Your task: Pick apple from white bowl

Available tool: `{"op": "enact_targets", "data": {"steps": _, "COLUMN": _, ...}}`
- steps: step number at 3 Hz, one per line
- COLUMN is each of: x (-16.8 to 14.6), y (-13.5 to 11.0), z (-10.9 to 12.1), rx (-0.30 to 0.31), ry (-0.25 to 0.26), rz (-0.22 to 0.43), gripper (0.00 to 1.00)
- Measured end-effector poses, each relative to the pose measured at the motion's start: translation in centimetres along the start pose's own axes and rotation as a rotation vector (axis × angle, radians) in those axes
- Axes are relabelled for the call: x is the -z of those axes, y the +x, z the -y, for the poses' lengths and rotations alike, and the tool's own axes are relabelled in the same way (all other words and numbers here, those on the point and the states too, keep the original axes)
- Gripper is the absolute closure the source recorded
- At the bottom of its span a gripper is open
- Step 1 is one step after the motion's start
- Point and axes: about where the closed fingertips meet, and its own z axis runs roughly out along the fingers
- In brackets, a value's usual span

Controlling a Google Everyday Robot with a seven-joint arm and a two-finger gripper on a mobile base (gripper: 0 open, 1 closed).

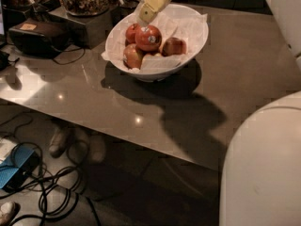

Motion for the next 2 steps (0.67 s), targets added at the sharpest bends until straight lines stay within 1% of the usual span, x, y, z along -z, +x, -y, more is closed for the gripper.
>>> {"op": "enact_targets", "data": {"steps": 1, "x": 0.0, "y": 0.0, "z": 0.0, "rx": 0.000, "ry": 0.000, "rz": 0.000, "gripper": 0.00}}
{"op": "enact_targets", "data": {"steps": 2, "x": -1.4, "y": -0.1, "z": 0.2, "rx": 0.001, "ry": -0.020, "rz": 0.002, "gripper": 0.00}}
